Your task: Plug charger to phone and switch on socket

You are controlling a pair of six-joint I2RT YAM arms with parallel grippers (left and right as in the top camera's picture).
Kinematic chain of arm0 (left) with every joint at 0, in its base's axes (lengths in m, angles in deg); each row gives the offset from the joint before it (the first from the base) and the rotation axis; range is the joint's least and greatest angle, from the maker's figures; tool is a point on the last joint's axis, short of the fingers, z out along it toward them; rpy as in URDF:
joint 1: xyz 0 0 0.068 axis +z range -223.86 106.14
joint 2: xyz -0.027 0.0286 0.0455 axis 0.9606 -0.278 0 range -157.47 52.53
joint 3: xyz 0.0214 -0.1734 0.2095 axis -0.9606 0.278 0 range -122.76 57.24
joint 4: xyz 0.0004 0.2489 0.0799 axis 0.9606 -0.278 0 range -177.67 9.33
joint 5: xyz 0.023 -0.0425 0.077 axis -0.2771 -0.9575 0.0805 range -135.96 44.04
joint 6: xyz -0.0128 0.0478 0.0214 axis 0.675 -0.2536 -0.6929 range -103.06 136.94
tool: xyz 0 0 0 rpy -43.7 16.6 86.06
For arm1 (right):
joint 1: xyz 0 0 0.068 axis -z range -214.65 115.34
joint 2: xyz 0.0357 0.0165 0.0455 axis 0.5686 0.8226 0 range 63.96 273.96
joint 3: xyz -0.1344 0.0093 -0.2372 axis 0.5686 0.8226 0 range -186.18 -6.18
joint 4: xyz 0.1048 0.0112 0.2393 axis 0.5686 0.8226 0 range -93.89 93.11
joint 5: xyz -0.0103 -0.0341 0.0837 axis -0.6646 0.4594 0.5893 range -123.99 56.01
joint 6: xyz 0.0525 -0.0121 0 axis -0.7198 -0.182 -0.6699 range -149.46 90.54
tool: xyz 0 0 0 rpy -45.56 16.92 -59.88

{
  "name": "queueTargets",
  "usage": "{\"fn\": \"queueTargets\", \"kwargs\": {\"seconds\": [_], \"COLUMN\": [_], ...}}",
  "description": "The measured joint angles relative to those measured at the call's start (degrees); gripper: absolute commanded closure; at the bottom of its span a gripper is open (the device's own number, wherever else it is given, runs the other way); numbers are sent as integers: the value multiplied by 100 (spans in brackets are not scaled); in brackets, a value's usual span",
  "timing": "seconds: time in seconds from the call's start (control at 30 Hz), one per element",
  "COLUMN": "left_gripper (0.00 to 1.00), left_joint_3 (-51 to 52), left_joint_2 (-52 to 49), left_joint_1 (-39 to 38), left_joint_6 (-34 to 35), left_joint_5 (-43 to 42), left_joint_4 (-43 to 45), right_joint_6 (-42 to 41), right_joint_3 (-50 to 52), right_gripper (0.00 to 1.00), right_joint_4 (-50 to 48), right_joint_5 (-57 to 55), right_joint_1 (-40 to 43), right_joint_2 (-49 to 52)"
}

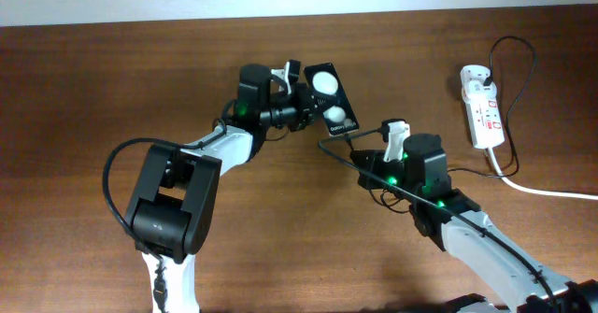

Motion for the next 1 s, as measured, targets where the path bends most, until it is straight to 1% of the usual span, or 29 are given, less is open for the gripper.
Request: {"fn": "queueTargets", "kwargs": {"seconds": [0.17, 0.33, 0.37, 0.4, 0.43, 0.47, 0.5, 0.53, 0.57, 0.6, 0.63, 0.67, 0.7, 0.73, 0.77, 0.8, 0.83, 0.87, 0.9, 0.93, 1.0], "left_gripper": [100, 100, 100, 100, 100, 100, 100, 100, 100, 100, 100, 100, 100, 100, 100, 100, 100, 100, 100, 100, 100], "left_joint_3": [-24, -24, -24, -24, -15, -4, 11, 11, 15, 17, 20, 20, 22, 22, 22, 20, 22, 28, 26, 33, 31], "left_joint_2": [0, 0, 0, 0, 0, 0, 0, 0, 0, 0, 0, 0, 0, 0, 0, 0, 0, 0, 0, 0, 2], "left_joint_1": [-42, -48, -48, -48, -72, -140, -289, -391, -398, -341, -254, -205, -173, -142, -142, -144, -153, -153, -153, -153, -153], "left_joint_6": [-205, -245, -247, -267, -286, -291, -310, -330, -354, -409, -455, -485, -533, -603, -688, -732, -824, -863, -911, -951, -981], "left_joint_5": [15, 15, 15, 15, -136, -227, -358, -439, -468, -468, -452, -452, -437, -391, -363, -306, -234, -170, -98, 2, 306], "left_joint_4": [4, 4, 4, 4, -42, -70, -79, -66, -66, -63, -66, -63, -70, -83, -160, -299, -527, -647, -728, -833, -1099], "right_joint_6": [-31, -42, -48, -48, -46, 11, 96, 251, 376, 579, 769, 839, 927, 1019, 1082, 1224, 1287, 1353, 1325, 1353, 1353], "right_joint_3": [20, 22, 22, 22, 9, -74, -114, -133, -160, -177, -203, -262, -273, -284, -317, -334, -334, -407, -555, -970, -1816], "right_gripper": [96, 96, 87, 69, 63, 53, 44, 34, 28, 21, 19, 18, 18, 19, 27, 34, 50, 69, 91, 96, 96], "right_joint_4": [-13, -13, -15, -39, -177, -17, 273, 774, 1049, 1762, 2033, 2225, 2452, 2686, 2806, 2988, 3088, 3132, 3147, 3340, 3993], "right_joint_5": [-7, -9, -9, -2, -57, -46, -24, -4, 4, 11, -4, -33, -144, -404, -616, -789, -970, -1001, -1027, -1016, -986], "right_joint_1": [0, 0, 0, 0, 4, 15, 22, 24, 37, 122, 251, 315, 417, 621, 761, 951, 1303, 1600, 1856, 2232, 2608], "right_joint_2": [9, 31, 42, 55, 57, 26, -66, -275, -461, -1084, -1943, -2299, -2789, -3517, -3823, -3840, -3615, -3180, -2743, -1961, -1034]}}
